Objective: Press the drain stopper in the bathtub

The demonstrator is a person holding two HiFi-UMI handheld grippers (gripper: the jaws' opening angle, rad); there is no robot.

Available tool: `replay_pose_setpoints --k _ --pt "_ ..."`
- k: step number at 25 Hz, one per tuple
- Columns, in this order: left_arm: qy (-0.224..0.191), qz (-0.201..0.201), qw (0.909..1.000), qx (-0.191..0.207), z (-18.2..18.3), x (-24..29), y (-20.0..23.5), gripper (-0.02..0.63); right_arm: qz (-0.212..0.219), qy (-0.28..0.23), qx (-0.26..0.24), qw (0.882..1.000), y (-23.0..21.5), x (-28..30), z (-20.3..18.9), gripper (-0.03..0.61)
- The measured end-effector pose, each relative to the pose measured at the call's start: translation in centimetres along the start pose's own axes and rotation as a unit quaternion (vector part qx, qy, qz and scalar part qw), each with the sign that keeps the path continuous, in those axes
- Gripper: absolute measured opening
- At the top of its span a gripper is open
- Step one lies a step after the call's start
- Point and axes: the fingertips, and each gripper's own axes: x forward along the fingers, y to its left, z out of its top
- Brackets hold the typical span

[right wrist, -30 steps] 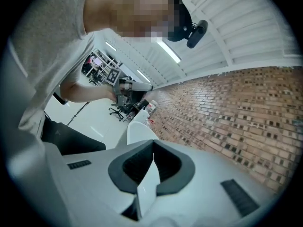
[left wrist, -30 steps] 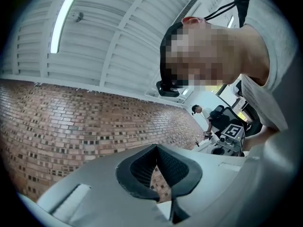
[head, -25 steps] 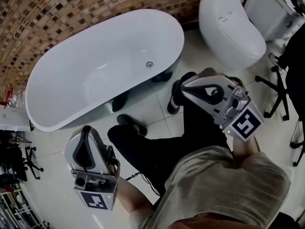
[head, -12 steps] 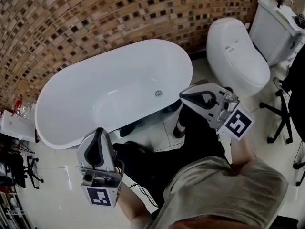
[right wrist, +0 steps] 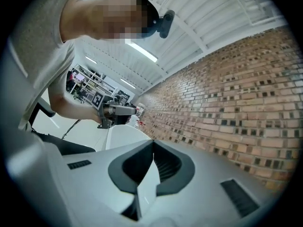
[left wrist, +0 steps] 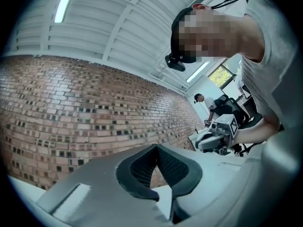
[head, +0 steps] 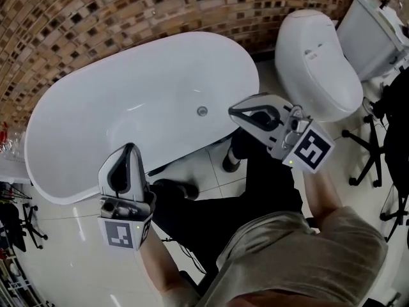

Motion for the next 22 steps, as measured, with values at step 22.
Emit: replay_pose_setpoints --k 22 --pt "0.153 -0.084 0.9825 -0.065 -34.7 10.0 5.6 0.009 0.183 0.373 0.171 0.893 5.0 15.8 -43.4 0.000"
